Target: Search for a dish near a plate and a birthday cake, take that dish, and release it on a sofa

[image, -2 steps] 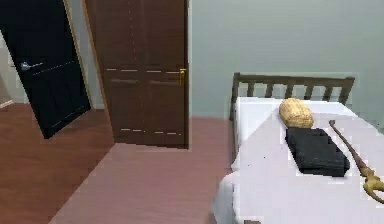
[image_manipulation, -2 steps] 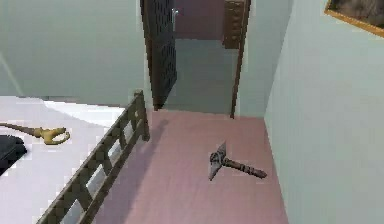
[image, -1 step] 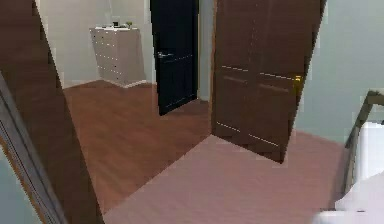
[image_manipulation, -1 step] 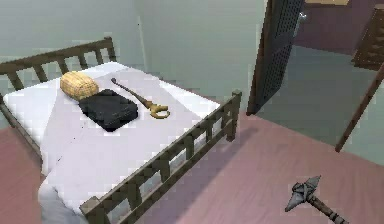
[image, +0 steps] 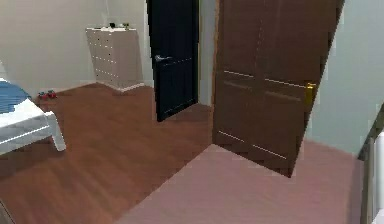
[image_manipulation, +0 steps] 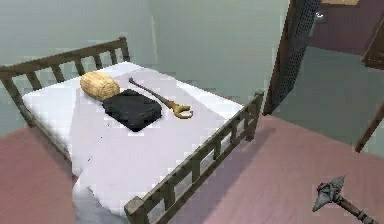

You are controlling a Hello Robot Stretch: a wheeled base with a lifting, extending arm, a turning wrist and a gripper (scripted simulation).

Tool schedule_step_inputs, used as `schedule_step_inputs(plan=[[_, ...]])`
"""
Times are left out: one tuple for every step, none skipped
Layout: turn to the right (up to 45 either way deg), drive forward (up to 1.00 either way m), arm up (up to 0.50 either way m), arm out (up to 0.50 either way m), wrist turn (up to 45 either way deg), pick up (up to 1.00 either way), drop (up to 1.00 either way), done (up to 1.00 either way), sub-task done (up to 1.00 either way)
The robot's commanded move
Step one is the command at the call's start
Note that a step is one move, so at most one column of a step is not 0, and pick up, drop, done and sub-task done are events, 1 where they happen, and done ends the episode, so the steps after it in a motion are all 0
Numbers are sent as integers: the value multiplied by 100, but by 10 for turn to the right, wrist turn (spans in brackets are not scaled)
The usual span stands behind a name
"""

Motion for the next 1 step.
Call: schedule_step_inputs(plan=[[390,0,0,0,0,0,0,0,0]])
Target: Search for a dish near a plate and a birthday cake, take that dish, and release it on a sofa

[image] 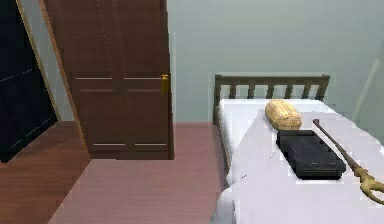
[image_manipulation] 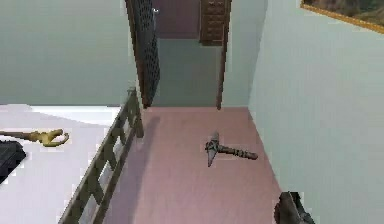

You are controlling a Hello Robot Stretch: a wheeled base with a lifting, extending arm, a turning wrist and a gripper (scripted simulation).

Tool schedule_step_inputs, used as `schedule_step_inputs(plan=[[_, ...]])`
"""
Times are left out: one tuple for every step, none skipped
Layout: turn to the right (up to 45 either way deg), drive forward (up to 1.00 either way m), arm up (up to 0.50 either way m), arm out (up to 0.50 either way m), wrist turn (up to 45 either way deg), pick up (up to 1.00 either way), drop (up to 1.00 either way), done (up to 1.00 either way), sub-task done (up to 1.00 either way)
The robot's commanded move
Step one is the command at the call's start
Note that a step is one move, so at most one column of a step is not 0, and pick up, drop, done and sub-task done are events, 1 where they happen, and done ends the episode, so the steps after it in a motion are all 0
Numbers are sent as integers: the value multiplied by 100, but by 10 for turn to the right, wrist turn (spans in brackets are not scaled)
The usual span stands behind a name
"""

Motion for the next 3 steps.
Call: schedule_step_inputs(plan=[[0,15,0,0,0,0,0,0,0],[-450,0,0,0,0,0,0,0,0],[-180,0,0,0,0,0,0,0,0]])
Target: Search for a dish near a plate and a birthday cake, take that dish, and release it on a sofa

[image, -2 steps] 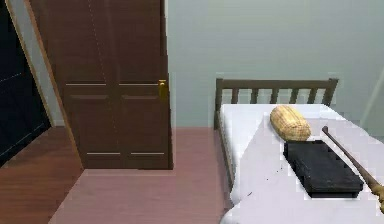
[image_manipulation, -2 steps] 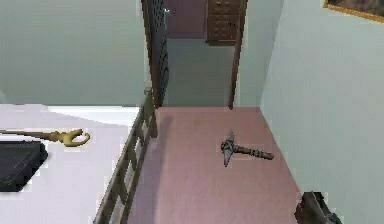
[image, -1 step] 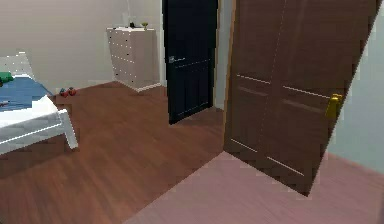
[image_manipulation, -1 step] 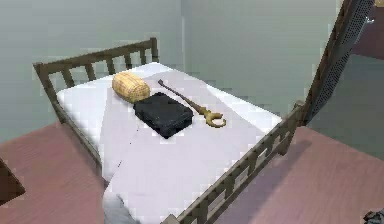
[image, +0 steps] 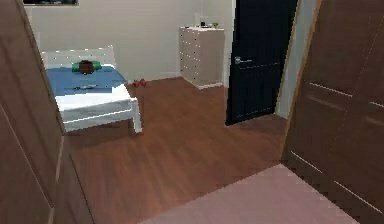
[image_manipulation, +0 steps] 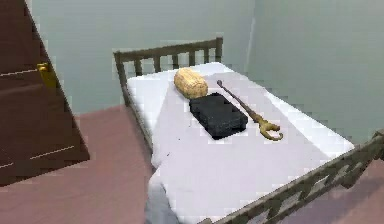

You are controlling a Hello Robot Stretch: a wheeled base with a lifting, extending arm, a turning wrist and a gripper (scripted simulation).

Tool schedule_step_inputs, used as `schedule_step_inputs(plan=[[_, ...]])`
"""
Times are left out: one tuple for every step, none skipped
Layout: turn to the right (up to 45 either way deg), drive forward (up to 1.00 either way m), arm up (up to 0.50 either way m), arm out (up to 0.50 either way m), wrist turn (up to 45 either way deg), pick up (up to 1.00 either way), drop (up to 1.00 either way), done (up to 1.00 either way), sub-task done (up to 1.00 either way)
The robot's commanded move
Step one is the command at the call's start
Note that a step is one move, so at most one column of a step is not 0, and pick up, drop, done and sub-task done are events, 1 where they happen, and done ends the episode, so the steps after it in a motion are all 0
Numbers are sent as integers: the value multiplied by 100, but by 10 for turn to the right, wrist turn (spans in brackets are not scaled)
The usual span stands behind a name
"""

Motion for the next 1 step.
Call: schedule_step_inputs(plan=[[0,100,0,0,0,0,0,0,0]])
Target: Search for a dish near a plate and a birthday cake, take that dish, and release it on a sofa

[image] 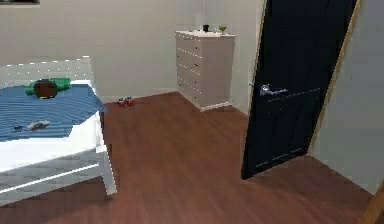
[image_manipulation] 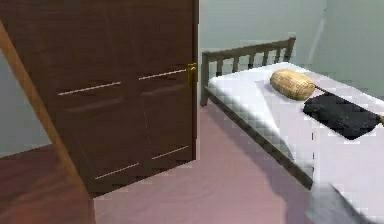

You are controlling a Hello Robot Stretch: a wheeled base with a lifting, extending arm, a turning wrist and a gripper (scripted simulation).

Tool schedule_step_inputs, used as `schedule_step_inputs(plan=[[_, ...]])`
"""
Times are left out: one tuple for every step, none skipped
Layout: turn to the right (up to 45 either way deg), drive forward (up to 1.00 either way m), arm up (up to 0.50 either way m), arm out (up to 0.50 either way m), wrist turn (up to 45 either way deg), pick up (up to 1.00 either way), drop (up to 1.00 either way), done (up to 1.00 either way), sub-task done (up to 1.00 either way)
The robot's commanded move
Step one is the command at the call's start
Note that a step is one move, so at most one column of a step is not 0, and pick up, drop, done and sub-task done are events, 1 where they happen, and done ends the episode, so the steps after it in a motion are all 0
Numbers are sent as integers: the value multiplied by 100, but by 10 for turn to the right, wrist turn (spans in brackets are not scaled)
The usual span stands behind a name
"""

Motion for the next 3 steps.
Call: schedule_step_inputs(plan=[[0,100,0,0,0,0,0,0,0],[0,60,0,0,0,0,0,0,0],[120,0,0,0,0,0,0,0,0]])
